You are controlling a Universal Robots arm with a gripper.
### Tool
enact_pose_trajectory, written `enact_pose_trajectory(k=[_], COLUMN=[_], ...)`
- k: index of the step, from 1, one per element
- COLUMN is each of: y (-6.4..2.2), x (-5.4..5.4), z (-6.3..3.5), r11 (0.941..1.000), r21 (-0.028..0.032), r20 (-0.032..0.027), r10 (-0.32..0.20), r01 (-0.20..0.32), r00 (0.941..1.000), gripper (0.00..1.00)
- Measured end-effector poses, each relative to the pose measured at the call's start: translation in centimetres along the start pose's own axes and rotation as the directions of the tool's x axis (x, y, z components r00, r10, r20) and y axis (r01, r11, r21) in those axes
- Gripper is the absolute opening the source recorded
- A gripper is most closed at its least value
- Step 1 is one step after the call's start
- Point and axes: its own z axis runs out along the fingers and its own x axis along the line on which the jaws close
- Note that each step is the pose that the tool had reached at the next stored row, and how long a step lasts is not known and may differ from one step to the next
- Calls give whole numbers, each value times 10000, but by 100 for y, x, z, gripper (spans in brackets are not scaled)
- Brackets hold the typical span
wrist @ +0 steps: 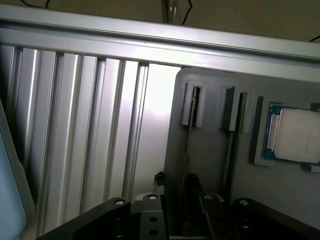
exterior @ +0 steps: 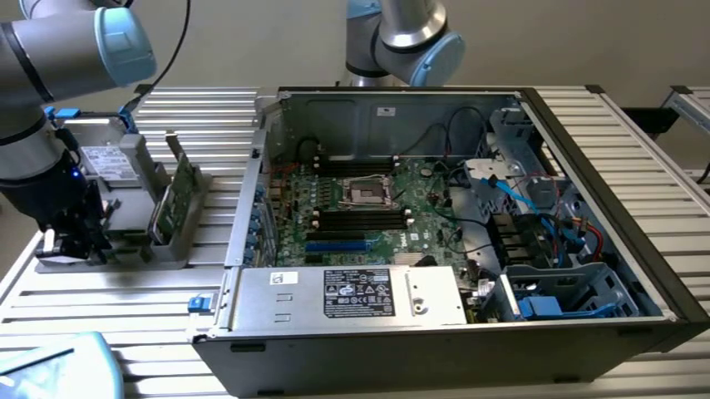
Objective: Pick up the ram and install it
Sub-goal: 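Pick up the ram and move it above insertion slot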
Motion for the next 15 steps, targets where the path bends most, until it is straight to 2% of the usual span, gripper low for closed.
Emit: enact_pose_trajectory(k=[5,9,11,13,15], y=[-1,-10,-14,-15,-16], x=[-1,-8,-13,-16,-21], z=[16,17,18,18,17], r11=[9987,9981,9979,9976,9973], r21=[-16,-14,-14,-11,-12], r20=[22,58,100,168,188], r10=[505,609,648,690,731], r01=[-504,-608,-648,-690,-731], r00=[9987,9981,9978,9975,9971], gripper=[31,31,31,31,31])
